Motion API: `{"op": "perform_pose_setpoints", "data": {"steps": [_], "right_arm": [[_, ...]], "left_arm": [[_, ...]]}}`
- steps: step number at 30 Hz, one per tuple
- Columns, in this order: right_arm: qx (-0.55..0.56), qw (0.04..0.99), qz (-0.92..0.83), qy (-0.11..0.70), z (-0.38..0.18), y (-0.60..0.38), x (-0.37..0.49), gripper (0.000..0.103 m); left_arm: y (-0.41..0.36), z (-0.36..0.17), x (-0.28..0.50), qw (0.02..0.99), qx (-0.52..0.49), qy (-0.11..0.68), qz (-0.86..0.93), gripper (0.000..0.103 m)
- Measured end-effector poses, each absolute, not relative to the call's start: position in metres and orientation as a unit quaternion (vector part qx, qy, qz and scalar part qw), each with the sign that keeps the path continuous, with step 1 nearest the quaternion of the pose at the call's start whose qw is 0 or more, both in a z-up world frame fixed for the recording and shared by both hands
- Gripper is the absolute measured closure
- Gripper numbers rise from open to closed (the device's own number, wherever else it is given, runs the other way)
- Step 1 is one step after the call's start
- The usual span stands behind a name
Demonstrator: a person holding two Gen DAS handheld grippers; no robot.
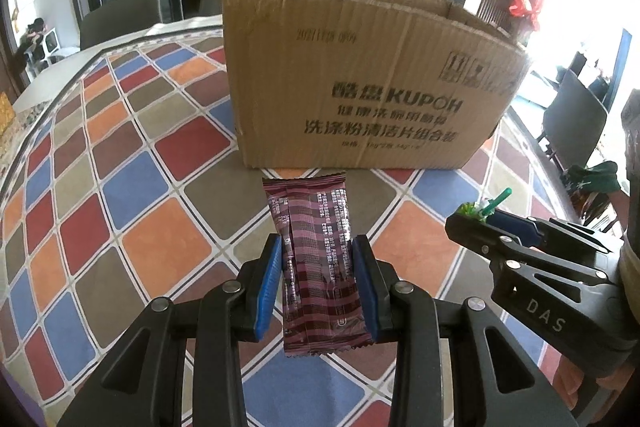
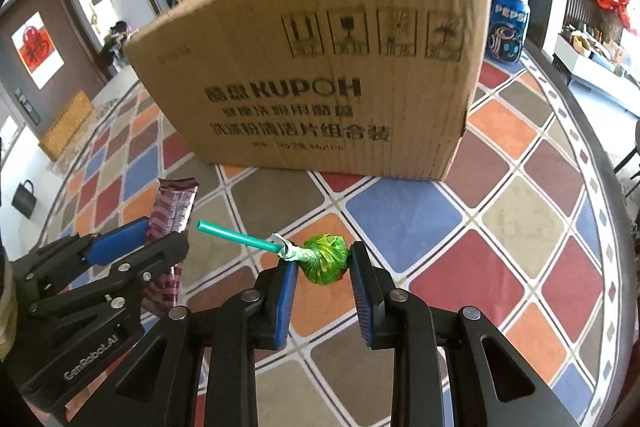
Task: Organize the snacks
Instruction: 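Carry both items over the box and open both tools to drop them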
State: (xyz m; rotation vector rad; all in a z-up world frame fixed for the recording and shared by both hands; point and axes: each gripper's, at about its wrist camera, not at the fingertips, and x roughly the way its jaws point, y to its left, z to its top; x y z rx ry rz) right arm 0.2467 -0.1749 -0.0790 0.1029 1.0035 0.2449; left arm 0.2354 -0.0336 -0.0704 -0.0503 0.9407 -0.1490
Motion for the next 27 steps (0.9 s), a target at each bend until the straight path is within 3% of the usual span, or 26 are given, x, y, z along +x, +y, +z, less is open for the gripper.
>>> {"op": "perform_pose_setpoints", "data": {"steps": [27], "right_arm": [[0.053,0.922,0.126,0.363,0.026,-0.179,0.222,0.075]], "left_arm": [[-0.026,0.027,0.221,0.932,-0.035,0.349,-0.091,0.068]]}}
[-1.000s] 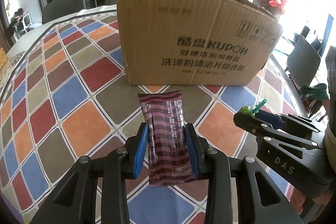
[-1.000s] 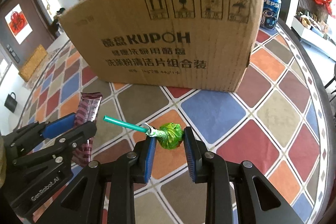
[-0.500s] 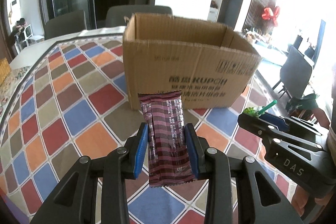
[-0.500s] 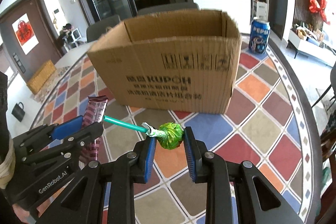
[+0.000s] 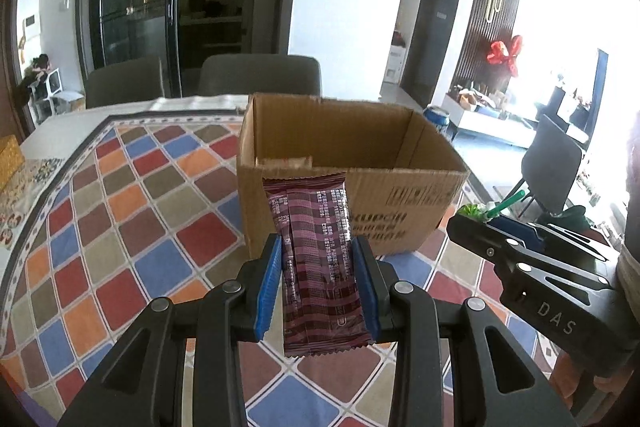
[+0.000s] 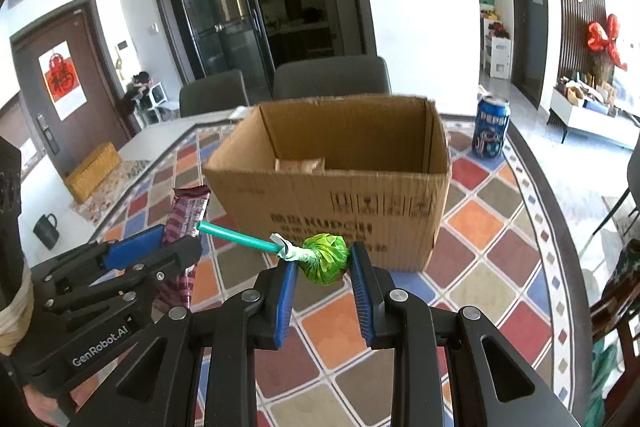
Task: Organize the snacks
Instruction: 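Carry both items over the box and open both tools to drop them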
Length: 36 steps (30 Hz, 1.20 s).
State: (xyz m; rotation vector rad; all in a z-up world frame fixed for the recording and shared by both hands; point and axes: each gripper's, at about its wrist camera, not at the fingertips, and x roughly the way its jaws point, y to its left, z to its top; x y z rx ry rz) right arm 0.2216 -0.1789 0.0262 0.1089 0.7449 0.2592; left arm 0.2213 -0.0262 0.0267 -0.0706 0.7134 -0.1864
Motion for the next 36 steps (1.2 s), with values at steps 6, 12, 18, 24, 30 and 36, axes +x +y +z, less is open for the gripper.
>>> {"op": "perform_pose_setpoints", "data": {"steps": [6,12,18,24,30,36], "right_arm": [[0.048,0.93,0.123,0.342,0.044,-0.179,0.225,0.075],[0.046,0.936,0.117,0.329,0.059,-0.182,0.235,0.075],[0.039,0.94,0.112,0.319,0.071,-0.184,0.246,0.075],[0.038,0.941,0.111,0.317,0.079,-0.185,0.261,0.075],[0.04,0.936,0.109,0.331,0.079,-0.187,0.285,0.075],[0.036,0.932,0.099,0.348,0.073,-0.189,0.307,0.075]], "left_arm": [[-0.028,0.043,0.229,0.938,-0.029,0.333,-0.092,0.068],[-0.031,0.057,0.24,0.943,-0.017,0.319,-0.094,0.068],[-0.033,0.072,0.257,0.946,-0.01,0.31,-0.098,0.068],[-0.035,0.086,0.279,0.947,-0.009,0.306,-0.1,0.068],[-0.038,0.087,0.303,0.945,-0.003,0.313,-0.096,0.068],[-0.041,0.081,0.33,0.939,0.005,0.332,-0.093,0.068]]}}
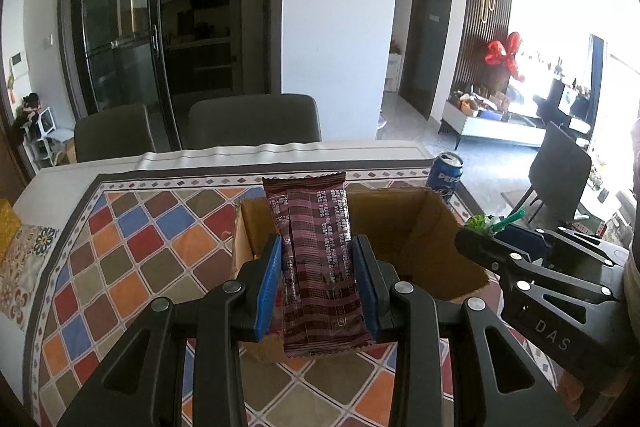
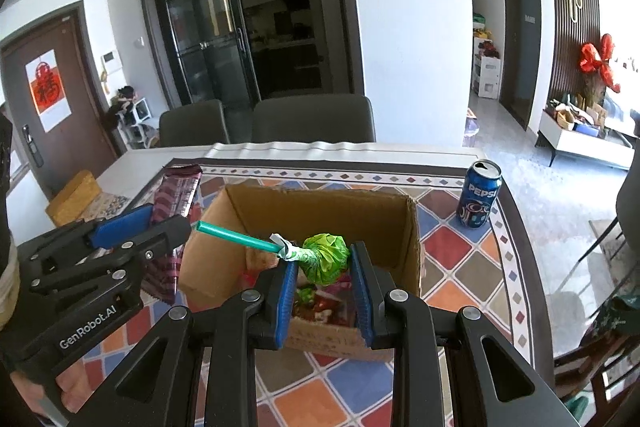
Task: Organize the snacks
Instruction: 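Carry both items over the box and open both tools to drop them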
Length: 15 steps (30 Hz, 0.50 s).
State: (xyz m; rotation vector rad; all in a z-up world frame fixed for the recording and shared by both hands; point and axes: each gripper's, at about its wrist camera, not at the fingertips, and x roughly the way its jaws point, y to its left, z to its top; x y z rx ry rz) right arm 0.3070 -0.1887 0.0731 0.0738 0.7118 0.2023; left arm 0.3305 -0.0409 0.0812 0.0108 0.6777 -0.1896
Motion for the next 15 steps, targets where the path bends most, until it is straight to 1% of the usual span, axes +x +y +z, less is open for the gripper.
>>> {"op": "perform_pose_setpoints", "data": {"steps": [4,9,10,11,12,13,15], "right_arm": [[0.032,0.927,0.096,0.361,0.07,-0.187,0.322,0.075],[0.023,0.921,0.088,0.378,0.063,-0.184,0.34,0.075],[0.022,0.92,0.086,0.382,0.062,-0.184,0.343,0.072],[0.022,0.919,0.081,0.385,0.062,-0.184,0.345,0.063],[0.021,0.92,0.071,0.386,0.062,-0.185,0.346,0.057],[0.021,0.921,0.063,0.384,0.063,-0.186,0.345,0.049],[0.022,0.925,0.055,0.376,0.064,-0.19,0.341,0.048]], "left_arm": [[-0.042,0.076,0.349,0.932,0.007,0.35,-0.095,0.068],[-0.039,0.07,0.369,0.925,-0.002,0.373,-0.077,0.062],[-0.039,0.07,0.37,0.925,-0.001,0.372,-0.074,0.059],[-0.038,0.07,0.369,0.926,0.0,0.37,-0.072,0.055],[-0.036,0.069,0.367,0.927,0.0,0.368,-0.07,0.053],[-0.035,0.069,0.365,0.928,0.001,0.366,-0.068,0.053],[-0.033,0.069,0.359,0.93,0.004,0.362,-0.066,0.052]]}}
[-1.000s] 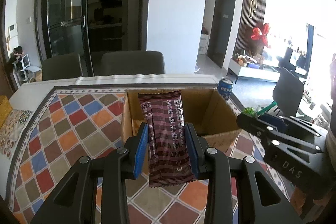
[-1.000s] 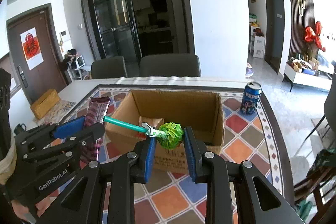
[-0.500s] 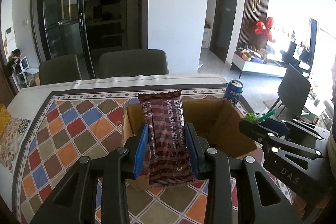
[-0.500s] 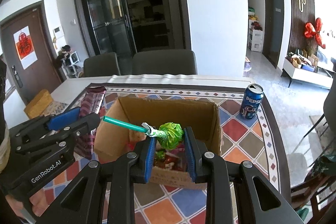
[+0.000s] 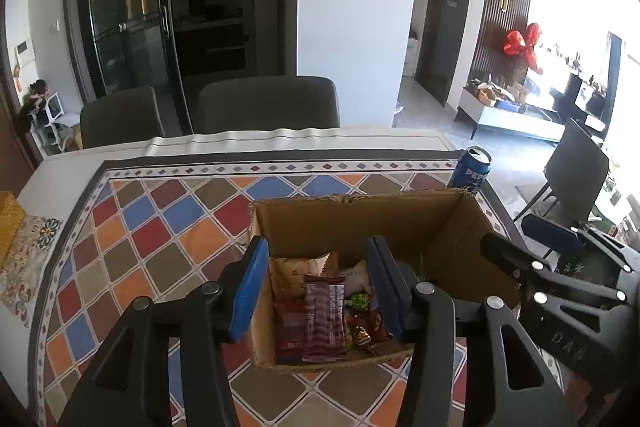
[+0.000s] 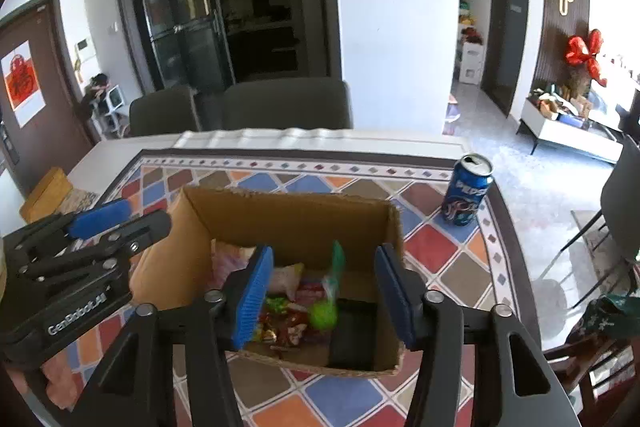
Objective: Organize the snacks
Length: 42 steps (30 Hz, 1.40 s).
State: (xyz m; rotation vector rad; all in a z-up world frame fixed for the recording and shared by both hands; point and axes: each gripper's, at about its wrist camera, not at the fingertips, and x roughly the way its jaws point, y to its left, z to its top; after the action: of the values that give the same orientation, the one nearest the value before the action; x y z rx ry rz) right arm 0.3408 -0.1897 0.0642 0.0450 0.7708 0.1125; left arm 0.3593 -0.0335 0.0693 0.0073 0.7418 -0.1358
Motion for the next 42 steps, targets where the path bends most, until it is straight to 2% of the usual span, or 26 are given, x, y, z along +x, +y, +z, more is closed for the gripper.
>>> {"op": "perform_pose_setpoints", "data": {"steps": [18,20,26,32,42], "right_arm": [[0.006,0.941,0.059,0.332,0.086,-0.187,0.261,0.048],[-0.001,0.946,0.053,0.319,0.091,-0.185,0.248,0.039],[-0.008,0.958,0.04,0.283,0.102,-0.183,0.209,0.028],[0.001,0.962,0.035,0.27,0.104,-0.184,0.177,0.026],[0.006,0.964,0.029,0.264,0.106,-0.185,0.134,0.023]], "left_arm": [[-0.015,0.089,0.266,0.947,-0.006,0.312,-0.073,0.028],[-0.015,0.091,0.256,0.948,-0.008,0.308,-0.076,0.024],[-0.012,0.097,0.213,0.959,0.008,0.277,-0.059,0.016],[-0.009,0.099,0.177,0.966,0.008,0.252,-0.051,0.008],[-0.003,0.102,0.135,0.972,-0.005,0.231,-0.041,0.002]]}}
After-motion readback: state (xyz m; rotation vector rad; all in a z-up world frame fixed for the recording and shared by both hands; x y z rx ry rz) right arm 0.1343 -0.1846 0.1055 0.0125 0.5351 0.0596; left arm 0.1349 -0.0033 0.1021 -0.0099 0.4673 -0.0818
